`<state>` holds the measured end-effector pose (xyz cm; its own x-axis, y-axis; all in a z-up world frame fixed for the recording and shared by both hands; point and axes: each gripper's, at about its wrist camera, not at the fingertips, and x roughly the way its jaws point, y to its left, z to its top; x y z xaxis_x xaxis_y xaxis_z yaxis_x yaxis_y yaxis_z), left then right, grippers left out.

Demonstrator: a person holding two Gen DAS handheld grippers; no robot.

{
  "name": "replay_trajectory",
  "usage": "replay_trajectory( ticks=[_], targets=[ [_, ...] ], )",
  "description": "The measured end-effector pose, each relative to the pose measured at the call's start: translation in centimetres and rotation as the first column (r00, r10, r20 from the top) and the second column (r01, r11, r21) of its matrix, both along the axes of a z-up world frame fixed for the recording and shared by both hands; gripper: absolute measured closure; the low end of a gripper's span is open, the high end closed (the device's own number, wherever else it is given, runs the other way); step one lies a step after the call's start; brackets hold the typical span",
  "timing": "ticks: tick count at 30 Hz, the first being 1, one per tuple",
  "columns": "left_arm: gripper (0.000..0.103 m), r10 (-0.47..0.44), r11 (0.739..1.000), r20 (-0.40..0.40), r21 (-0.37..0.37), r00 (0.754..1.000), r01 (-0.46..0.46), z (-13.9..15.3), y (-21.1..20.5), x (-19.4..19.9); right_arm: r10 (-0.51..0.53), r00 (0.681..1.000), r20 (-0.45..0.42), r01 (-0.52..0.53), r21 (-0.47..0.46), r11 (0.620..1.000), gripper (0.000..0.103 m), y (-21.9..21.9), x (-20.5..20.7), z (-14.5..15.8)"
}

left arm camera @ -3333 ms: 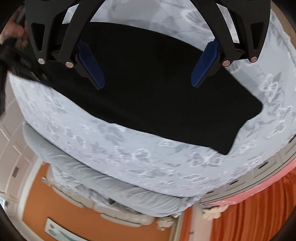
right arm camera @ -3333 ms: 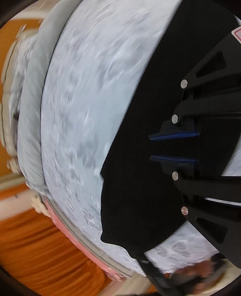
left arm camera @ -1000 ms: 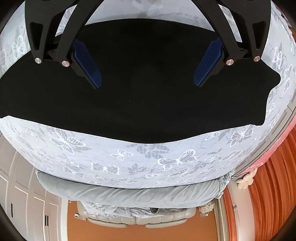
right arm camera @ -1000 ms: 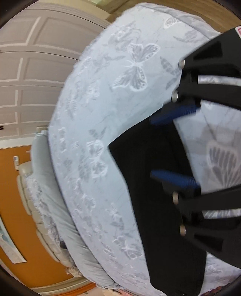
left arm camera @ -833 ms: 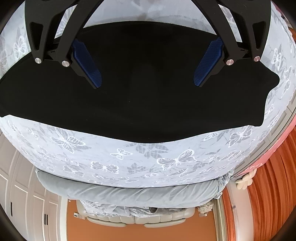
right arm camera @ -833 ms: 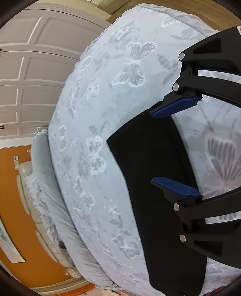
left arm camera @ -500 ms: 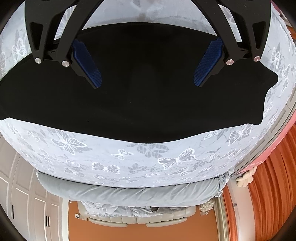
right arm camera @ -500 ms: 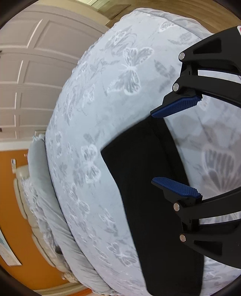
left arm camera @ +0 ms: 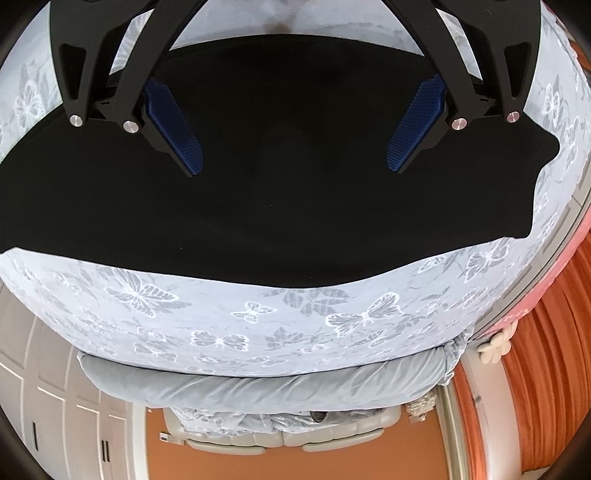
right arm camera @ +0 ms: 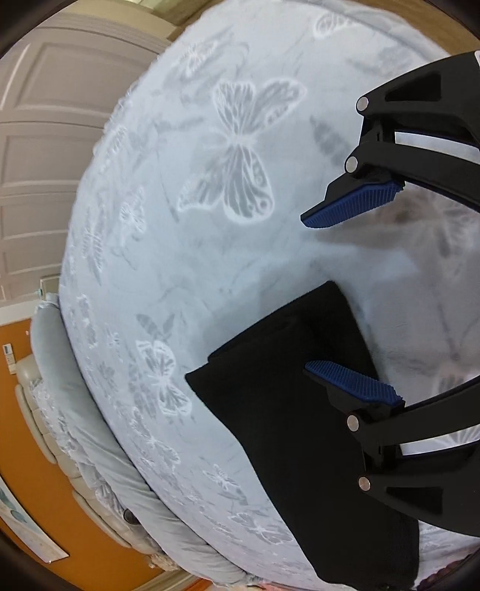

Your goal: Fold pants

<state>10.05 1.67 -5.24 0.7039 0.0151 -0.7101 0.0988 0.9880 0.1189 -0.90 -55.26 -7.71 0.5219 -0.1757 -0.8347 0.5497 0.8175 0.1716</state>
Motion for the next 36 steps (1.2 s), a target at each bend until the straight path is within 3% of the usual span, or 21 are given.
replay_trajectory(
  ticks=[5,12,16,25,27,29,31,36],
  targets=[
    [0.005,-0.014,1.000,-0.007,-0.004,1.000,0.014,-0.2,-0.3,0.1,0.016,1.000,-0.001,-0.016,0.007,1.000,0.018,0.4,1.2,-0.8],
    [0.005,0.027,0.997,-0.041,-0.067,0.999,-0.030,-0.3,1.0,0.6,0.048,0.999,0.015,-0.049,0.041,0.998,0.017,1.2,2.3,-0.9],
    [0.005,0.038,0.996,-0.036,-0.080,0.999,-0.041,-0.1,1.3,0.5,0.060,0.998,0.028,-0.061,0.054,0.997,0.031,1.6,3.1,-0.9],
    [0.005,0.030,0.996,-0.031,-0.086,0.999,-0.033,0.2,1.3,0.4,0.031,0.999,0.036,-0.034,0.087,0.996,0.033,1.1,3.1,-1.1],
    [0.005,0.028,0.996,-0.034,-0.089,0.999,-0.031,0.2,1.3,0.4,0.030,0.999,0.028,-0.032,0.075,0.997,0.041,0.9,3.0,-1.0],
    [0.005,0.026,0.995,-0.047,-0.093,0.999,-0.030,0.1,1.2,0.5,0.032,0.999,0.044,-0.037,0.104,0.994,0.065,0.8,2.8,-0.9],
    [0.005,0.027,0.994,-0.063,-0.100,0.998,-0.033,-0.1,1.3,0.6,0.036,0.997,0.069,-0.047,0.164,0.985,0.080,0.6,2.7,-0.7],
    [0.005,0.059,0.989,-0.105,-0.131,0.993,-0.072,-0.3,2.4,0.8,0.030,0.995,0.090,-0.044,0.152,0.987,0.085,1.8,2.9,0.6]
  ],
)
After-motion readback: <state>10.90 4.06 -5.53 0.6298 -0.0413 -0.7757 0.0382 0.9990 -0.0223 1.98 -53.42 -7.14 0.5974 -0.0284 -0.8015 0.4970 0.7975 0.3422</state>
